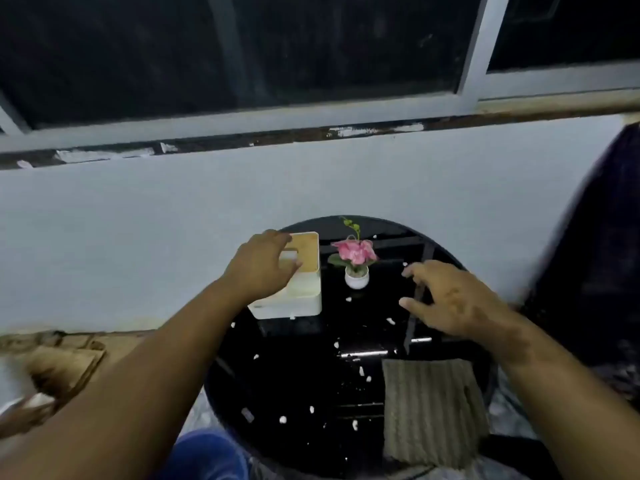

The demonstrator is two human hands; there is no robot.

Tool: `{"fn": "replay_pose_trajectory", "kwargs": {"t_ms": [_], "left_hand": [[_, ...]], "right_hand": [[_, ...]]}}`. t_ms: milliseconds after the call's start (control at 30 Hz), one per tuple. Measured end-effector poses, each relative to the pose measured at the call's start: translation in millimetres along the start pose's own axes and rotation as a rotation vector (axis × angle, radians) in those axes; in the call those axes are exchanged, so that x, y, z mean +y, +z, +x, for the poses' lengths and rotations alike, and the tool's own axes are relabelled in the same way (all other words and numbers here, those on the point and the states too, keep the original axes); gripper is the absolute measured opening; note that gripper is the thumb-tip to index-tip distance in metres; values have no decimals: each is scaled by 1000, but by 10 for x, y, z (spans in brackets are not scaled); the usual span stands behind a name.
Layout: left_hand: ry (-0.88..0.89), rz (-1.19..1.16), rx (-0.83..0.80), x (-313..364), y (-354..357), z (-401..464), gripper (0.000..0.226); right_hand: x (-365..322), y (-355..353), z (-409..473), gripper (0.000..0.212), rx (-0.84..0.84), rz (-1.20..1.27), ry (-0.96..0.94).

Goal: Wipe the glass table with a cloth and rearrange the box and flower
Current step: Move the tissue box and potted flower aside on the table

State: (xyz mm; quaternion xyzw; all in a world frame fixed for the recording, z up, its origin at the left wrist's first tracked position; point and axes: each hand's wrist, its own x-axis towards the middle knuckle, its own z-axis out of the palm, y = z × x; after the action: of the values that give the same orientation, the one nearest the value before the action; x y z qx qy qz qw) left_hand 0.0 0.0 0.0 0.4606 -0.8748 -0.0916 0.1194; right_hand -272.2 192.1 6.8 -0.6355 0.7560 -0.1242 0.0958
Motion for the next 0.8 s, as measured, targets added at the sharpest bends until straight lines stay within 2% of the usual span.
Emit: {"fn": "replay_pose_trajectory", "kwargs": {"t_ms": [167,267,367,467,600,800], "left_hand": [[61,70,82,-121,410,-102,62],[43,71,63,-187,590,-72,68],[43,170,21,-263,754,-16,77],[61,257,85,-270,853,12,71],[39,269,87,-218,865,-47,70],[29,281,31,-210,803,-89,80]], "right_hand": [[105,765,-708,57,-92,-37,54],[113,1078,-940,64,-6,-24,68],[55,1306,-1069,72,91,-21,60],[38,1463,-1069,75,155,-38,72],[53,1572,-1078,74,96,-37,69],[15,1560,-1103,74,37,-99,78]]}}
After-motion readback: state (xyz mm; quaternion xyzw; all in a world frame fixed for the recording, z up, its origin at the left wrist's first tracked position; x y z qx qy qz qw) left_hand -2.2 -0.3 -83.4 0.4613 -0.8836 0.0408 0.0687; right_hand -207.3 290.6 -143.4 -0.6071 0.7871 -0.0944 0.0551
